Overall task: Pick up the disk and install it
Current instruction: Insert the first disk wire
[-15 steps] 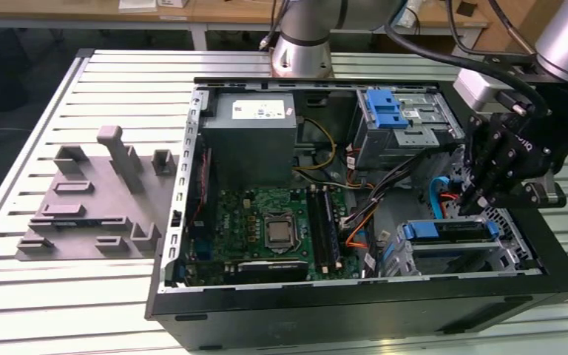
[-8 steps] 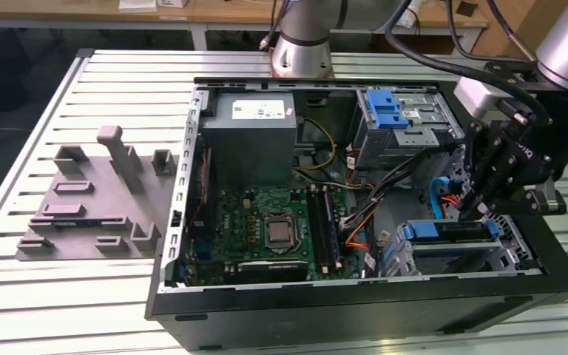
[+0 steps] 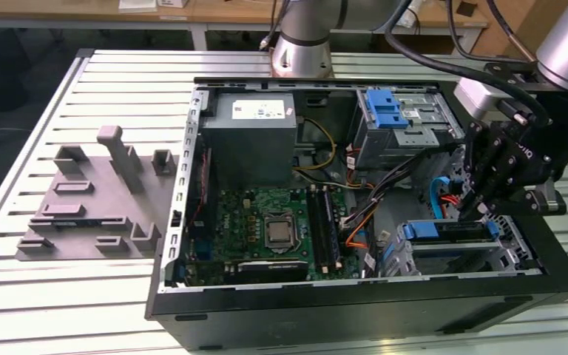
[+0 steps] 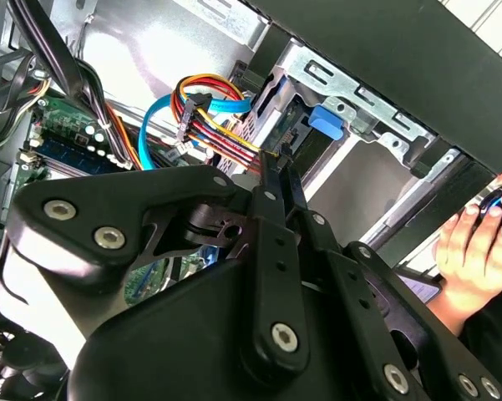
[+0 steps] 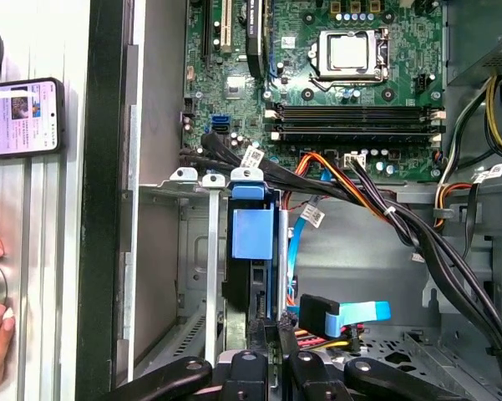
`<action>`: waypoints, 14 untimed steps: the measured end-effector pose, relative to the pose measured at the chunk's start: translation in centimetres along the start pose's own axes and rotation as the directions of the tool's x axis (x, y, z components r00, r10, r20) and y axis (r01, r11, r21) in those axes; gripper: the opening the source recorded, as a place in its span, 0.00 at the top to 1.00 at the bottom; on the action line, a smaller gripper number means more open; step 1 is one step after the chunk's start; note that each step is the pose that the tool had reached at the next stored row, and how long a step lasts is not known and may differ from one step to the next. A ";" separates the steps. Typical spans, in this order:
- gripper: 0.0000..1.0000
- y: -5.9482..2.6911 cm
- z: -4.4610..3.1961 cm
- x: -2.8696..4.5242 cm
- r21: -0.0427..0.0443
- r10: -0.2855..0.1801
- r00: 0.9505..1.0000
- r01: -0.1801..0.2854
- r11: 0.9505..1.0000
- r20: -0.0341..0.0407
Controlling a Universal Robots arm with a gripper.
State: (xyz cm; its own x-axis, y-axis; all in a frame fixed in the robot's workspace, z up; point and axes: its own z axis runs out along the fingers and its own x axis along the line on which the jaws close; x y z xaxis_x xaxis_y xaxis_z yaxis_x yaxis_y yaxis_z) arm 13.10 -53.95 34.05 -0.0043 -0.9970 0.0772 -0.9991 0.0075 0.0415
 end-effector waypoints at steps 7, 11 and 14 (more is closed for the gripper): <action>0.84 0.00 0.00 0.00 0.000 0.000 1.000 0.000 1.000 0.000; 0.84 0.00 0.07 0.00 -0.002 0.022 1.000 -0.022 1.000 0.001; 0.84 -0.09 0.14 -0.01 -0.003 0.033 0.999 -0.032 0.999 0.001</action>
State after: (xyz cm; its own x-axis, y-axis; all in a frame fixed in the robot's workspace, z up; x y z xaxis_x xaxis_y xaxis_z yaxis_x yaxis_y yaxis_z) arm 13.19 -53.95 33.91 -0.0369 -0.9963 0.0771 -0.9983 0.0402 0.0418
